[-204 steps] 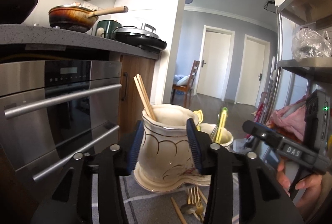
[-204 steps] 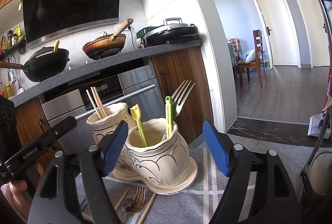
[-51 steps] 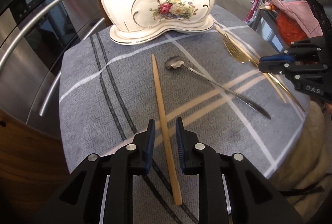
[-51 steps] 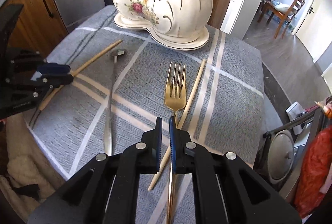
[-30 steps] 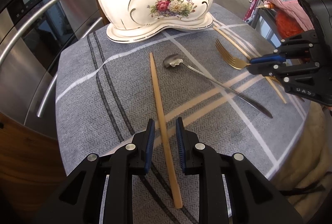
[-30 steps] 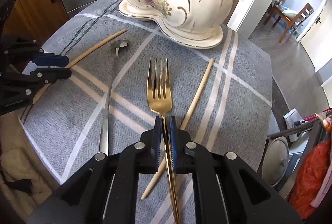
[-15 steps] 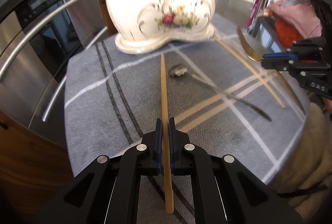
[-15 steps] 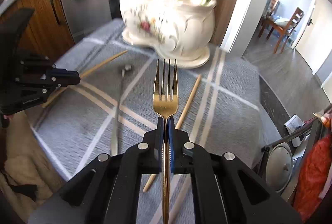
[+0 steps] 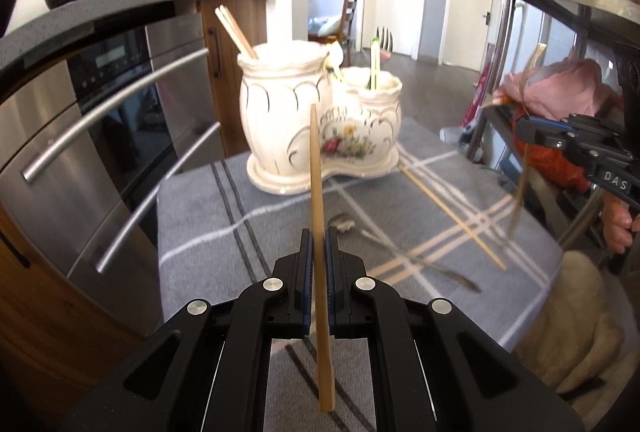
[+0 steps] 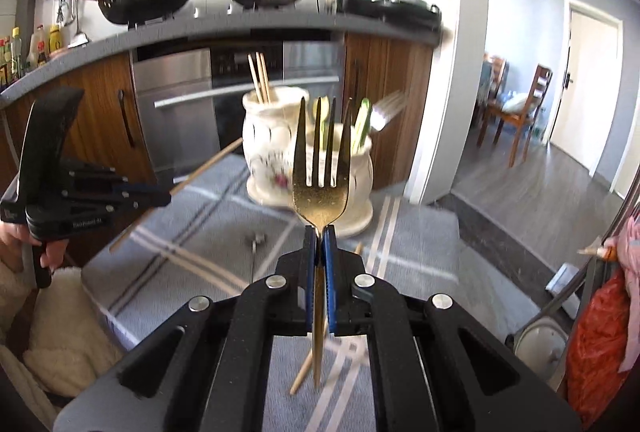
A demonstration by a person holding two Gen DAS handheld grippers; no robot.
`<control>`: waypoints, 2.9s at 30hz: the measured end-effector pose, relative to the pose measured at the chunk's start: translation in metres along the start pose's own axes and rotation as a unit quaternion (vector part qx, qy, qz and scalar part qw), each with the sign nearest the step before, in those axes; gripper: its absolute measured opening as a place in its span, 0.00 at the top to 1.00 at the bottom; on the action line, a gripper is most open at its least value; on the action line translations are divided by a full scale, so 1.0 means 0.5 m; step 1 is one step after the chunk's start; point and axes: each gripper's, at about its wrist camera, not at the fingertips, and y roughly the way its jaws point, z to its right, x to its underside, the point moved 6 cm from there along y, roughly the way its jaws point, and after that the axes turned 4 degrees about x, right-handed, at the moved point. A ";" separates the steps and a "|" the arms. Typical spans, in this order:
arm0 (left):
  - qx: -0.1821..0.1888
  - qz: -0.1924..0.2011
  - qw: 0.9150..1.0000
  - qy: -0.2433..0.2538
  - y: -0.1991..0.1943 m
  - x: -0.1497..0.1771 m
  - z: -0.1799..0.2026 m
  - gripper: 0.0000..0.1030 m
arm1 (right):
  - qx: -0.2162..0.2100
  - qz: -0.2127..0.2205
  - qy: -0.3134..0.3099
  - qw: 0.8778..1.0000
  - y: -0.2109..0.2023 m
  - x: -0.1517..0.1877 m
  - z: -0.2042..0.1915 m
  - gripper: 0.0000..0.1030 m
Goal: Organize utensils
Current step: 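Insert the chopstick into the taller pot with left tool while right drops the fork, then move both open tools back toward the silver spoon and last chopstick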
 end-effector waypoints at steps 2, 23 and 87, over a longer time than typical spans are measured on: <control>0.005 0.026 1.000 -0.001 -0.011 -0.019 0.001 0.94 | 0.002 0.018 0.001 1.000 -0.005 -0.021 0.001 0.96; -0.019 0.293 0.953 -0.071 0.051 -0.352 -0.082 0.94 | -0.002 0.180 0.091 0.979 0.042 -0.310 0.068 0.96; -0.035 0.190 0.977 -0.094 0.021 -0.091 -0.070 0.08 | 0.022 0.053 0.153 0.987 0.133 -0.054 0.116 0.12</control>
